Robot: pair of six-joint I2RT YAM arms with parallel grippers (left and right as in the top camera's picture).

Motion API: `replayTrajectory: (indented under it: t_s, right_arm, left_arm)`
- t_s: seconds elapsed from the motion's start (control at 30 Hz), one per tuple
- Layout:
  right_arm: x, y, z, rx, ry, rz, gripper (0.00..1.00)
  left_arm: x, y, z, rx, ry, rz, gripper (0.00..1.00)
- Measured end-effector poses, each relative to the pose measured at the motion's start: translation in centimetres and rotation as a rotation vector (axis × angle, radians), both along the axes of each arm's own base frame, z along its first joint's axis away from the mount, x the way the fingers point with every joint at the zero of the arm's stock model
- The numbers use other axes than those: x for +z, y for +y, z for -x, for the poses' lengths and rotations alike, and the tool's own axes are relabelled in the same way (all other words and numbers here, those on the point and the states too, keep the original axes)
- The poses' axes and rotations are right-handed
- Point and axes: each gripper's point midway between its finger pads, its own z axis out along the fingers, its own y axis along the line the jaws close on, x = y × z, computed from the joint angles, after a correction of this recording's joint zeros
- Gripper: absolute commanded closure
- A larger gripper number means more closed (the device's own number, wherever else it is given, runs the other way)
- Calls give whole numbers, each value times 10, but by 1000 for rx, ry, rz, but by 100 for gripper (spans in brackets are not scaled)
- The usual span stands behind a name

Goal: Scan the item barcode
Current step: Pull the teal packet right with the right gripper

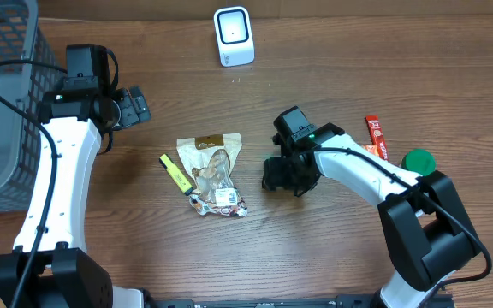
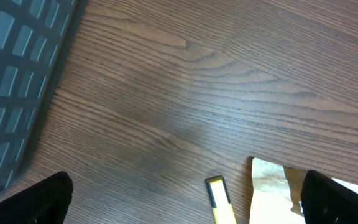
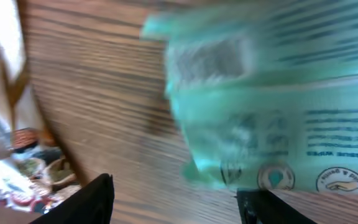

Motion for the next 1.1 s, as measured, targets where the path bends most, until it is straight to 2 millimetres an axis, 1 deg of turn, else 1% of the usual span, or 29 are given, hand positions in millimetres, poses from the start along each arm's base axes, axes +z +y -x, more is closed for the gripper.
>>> replayTrajectory:
  t_s: [0.03,0.07,0.1,0.17,0.2,0.23,0.27,0.33,0.37,0.43,0.5,0.6,0.7,0.8,0.87,0.97,1.07,1.1]
  right_arm:
    - [2,-1,6,21,24,-1,36]
    - [4,0,7,32,28,-6,35]
    - [11,-1,8,57,46,-8,34]
    - [25,-1,3,76,46,-15,32]
    - [43,-2,-8,88,27,-24,32]
    - [53,-4,-16,85,6,-29,31]
    - [68,-12,-30,68,-25,-21,30]
    - [75,-27,-43,40,-53,-6,31]
    - [75,-35,-47,23,-57,3,32]
    - [71,-58,-55,-31,-56,28,32]
    - [67,-74,-58,-67,-46,45,32]
    - [58,-94,-57,-110,-22,63,31]
    - [49,-105,-58,-137,-23,65,30]
    - [39,-114,-58,-161,-21,67,29]
    - [33,-119,-58,-173,-25,69,28]
    - [28,-121,-58,-179,-28,69,28]
    - [28,-121,-61,-179,-42,65,28]
    - [28,-121,-61,-179,-42,65,27]
  left_arm:
    - [0,0,0,0,0,0,0]
    - [0,0,0,0,0,0,0]
    - [0,0,0,0,0,0,0]
    - [0,0,0,0,0,0,0]
    - [0,0,0,0,0,0,0]
    - [0,0,0,0,0,0,0]
    - [0,0,0,1,0,0,0]
    - [0,0,0,0,0,0,0]
    - [0,0,0,0,0,0,0]
    - [0,0,0,0,0,0,0]
    - [0,0,0,0,0,0,0]
    - [0,0,0,0,0,0,0]
    - [0,0,-1,1,-3,-1,0]
    - [8,1,-14,0,-67,-3,0]
    - [8,-5,-17,-15,-77,29,0]
    - [2,-22,-9,-58,-39,116,0]
    - [1,-44,-6,-101,-26,221,53]
    - [2,-54,-5,-129,-28,275,72]
